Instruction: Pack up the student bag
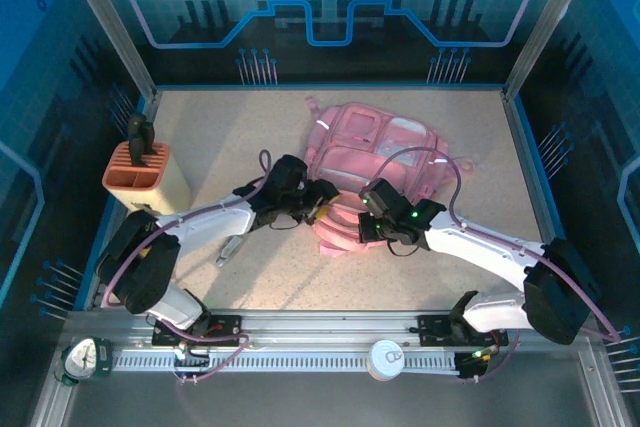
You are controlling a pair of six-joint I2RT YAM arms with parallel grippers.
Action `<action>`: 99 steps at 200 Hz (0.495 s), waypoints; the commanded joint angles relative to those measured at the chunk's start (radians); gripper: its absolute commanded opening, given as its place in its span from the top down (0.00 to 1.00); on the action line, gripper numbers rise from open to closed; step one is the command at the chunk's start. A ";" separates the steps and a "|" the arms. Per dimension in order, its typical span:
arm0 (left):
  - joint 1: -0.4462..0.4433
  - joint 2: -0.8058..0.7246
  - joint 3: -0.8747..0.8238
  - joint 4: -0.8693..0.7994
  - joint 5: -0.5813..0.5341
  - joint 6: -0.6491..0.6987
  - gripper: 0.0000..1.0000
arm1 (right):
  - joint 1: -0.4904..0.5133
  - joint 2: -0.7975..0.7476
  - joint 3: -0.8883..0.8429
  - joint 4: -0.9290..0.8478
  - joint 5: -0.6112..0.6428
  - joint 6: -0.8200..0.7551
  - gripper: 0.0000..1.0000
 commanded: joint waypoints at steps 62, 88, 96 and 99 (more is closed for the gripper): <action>-0.109 0.167 0.076 0.113 -0.101 -0.206 0.63 | 0.035 0.006 -0.001 0.010 -0.002 0.017 1.00; -0.103 0.163 0.080 0.069 -0.147 -0.174 0.84 | 0.036 0.015 0.014 -0.004 0.007 0.006 1.00; -0.095 0.158 0.084 0.051 -0.153 -0.155 0.91 | 0.036 0.016 0.019 -0.015 0.013 0.003 1.00; -0.091 0.156 0.086 0.042 -0.154 -0.145 0.93 | 0.035 0.016 0.021 -0.021 0.015 0.002 1.00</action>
